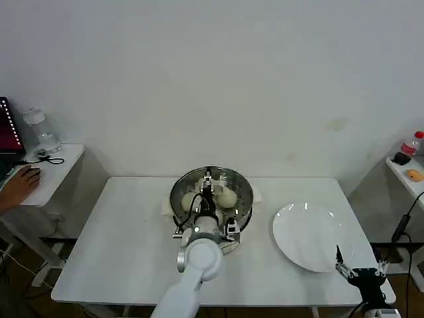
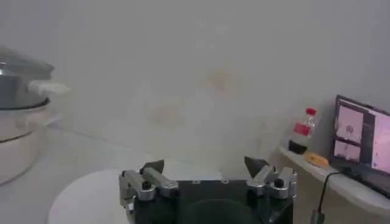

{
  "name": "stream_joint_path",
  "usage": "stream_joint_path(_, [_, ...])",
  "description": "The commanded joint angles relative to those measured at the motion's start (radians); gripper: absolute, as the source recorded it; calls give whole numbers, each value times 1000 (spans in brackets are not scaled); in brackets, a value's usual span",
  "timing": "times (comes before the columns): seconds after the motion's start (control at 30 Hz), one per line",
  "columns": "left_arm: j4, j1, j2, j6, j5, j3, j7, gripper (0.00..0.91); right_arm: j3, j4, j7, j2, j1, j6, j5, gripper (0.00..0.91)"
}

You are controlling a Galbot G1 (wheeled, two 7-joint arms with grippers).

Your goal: Take steamed baozi put them in steamer then cover it.

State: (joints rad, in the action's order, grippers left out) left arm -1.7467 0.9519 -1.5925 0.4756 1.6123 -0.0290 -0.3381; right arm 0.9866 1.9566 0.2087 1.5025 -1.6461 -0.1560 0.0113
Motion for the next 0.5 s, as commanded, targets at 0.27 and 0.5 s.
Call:
stream_joint_path(0.27, [-203, 105, 87, -9, -60, 18, -13, 907, 1, -2, 0, 0, 0, 0, 1, 907])
stream_joint_path(0.5, [-375, 186, 164, -39, -229, -25, 44, 907, -5, -15, -5, -4, 0, -4, -1, 907])
